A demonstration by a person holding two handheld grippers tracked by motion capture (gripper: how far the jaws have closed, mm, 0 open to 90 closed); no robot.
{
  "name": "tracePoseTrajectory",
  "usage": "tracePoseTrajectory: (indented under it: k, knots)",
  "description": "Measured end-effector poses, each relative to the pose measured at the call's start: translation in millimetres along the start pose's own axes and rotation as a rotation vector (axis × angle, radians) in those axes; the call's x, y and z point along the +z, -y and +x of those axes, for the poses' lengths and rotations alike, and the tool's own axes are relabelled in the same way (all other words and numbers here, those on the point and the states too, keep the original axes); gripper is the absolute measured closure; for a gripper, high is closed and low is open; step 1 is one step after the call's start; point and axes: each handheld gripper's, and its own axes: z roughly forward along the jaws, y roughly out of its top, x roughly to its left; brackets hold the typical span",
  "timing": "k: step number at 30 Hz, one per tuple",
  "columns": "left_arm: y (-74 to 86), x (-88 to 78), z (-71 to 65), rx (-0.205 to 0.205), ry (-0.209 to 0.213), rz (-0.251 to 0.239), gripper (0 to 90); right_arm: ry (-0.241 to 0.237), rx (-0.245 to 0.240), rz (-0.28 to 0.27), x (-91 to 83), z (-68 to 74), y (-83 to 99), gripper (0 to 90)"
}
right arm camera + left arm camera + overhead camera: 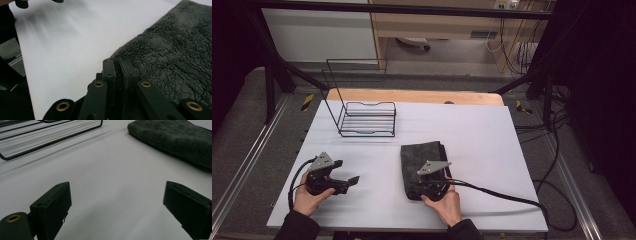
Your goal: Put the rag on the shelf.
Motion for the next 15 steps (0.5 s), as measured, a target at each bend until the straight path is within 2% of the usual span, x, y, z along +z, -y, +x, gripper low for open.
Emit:
tracePoseTrajectory:
  k: [2,5,7,8,10,11,12,15]
  knots:
    - [-0.1,0.1,-0.2,-0.001,0.002,0.001,8.1,-0.002,-0.005,0.003,2.2,2.0,-0.9,84.2]
    - [-0.8,0.8,-1.9,-0.009,0.007,0.007,8.1,-0.015,0.020,0.011,10.5,3.0,-0.2,80.3]
    - [-1.8,1.0,-4.3,-0.010,0.012,0.015,8.1,-0.023,0.017,0.008,10.8,1.9,0.1,74.3]
    - [-3.7,1.4,-8.0,-0.007,0.019,0.017,8.0,-0.016,-0.002,-0.005,5.1,0.4,-2.0,64.9]
    - [-5.1,2.0,-10.5,-0.010,0.024,0.018,7.6,0.006,0.000,-0.040,-5.8,-4.4,-4.1,58.2]
    - [-6.7,2.6,-13.1,-0.008,0.023,0.021,7.6,0.006,0.000,-0.040,-5.8,-4.4,-4.1,58.2]
    - [-10.2,4.3,-19.0,-0.006,0.017,0.030,7.5,0.032,0.004,-0.071,-19.2,-14.6,-4.0,53.2]
    - [-15.3,8.3,-28.6,0.002,0.033,0.037,7.5,0.120,0.015,-0.069,-40.0,-34.5,3.6,56.1]
